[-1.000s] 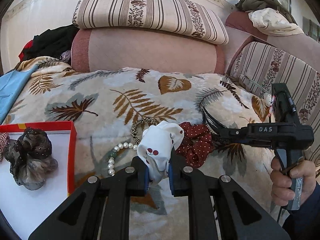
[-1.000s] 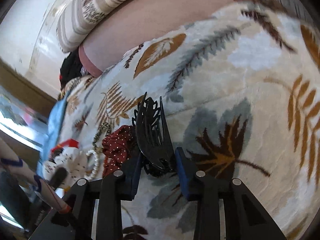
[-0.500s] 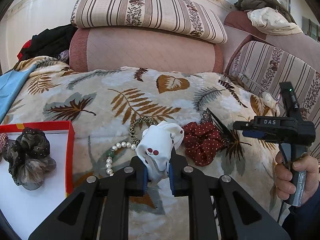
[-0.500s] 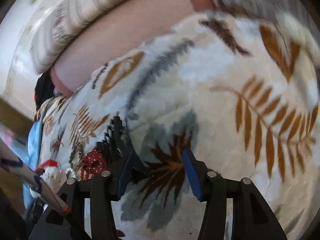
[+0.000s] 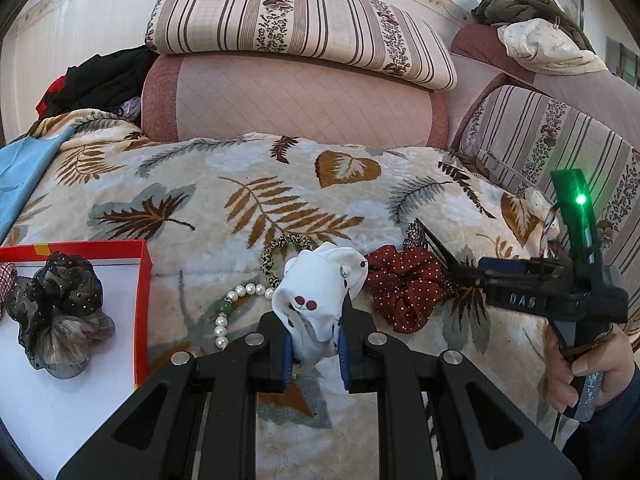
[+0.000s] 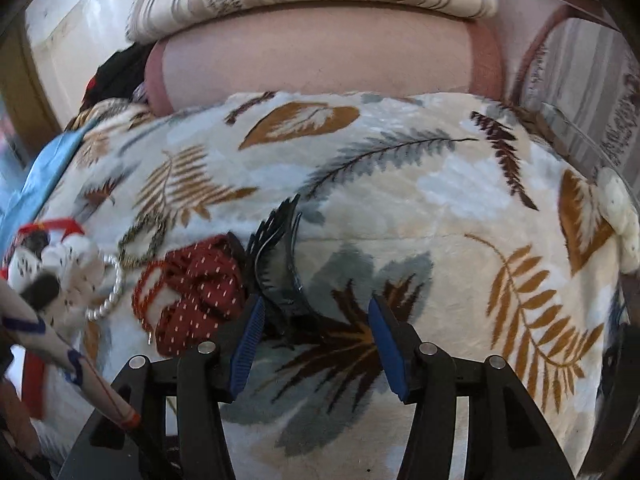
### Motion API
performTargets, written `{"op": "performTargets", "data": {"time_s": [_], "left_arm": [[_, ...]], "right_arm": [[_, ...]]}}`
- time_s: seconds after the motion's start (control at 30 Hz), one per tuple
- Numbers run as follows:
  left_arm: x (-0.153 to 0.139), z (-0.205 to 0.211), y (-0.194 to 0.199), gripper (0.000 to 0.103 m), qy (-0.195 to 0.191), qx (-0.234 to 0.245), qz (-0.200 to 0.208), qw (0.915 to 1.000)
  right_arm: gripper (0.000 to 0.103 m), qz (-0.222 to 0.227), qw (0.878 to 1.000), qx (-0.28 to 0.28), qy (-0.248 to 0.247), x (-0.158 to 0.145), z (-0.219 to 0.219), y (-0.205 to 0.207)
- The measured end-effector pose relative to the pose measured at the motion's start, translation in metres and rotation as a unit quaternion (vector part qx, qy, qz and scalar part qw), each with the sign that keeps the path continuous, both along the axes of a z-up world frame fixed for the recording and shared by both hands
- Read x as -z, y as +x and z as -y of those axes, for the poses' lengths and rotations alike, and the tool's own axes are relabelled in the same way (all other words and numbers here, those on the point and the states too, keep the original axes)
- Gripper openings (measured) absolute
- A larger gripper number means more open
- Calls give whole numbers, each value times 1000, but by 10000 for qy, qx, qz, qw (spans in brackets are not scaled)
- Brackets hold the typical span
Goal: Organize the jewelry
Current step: 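Lift and carry the claw clip and white scrunchie toward the red-framed tray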
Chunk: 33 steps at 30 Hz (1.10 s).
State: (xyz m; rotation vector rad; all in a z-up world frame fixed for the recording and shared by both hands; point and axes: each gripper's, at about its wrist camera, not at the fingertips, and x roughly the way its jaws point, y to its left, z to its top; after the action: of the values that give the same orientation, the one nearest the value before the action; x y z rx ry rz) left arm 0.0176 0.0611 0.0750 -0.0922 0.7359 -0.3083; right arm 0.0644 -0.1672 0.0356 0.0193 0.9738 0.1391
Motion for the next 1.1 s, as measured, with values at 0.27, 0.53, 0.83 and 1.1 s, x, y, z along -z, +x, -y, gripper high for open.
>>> {"op": "performTargets", "data": {"time_s": [0.27, 0.53, 0.83, 1.1], "left_arm": [[1, -1, -2, 16, -61, -13, -46, 10000], [0, 0, -3, 16, -79, -33, -72, 9999], [-2, -3, -1, 16, -98, -80, -31, 9999], [-5, -5, -2, 16, -109, -131, 18, 9999]], "right_arm": [[60, 86, 9968, -226, -764, 15, -23, 11], [28, 318, 9938, -264, -1034, 17, -35, 11], [28, 903, 9953, 298, 172, -27, 4, 0], [28, 1011, 9874, 23, 1219, -44, -3, -20]]}}
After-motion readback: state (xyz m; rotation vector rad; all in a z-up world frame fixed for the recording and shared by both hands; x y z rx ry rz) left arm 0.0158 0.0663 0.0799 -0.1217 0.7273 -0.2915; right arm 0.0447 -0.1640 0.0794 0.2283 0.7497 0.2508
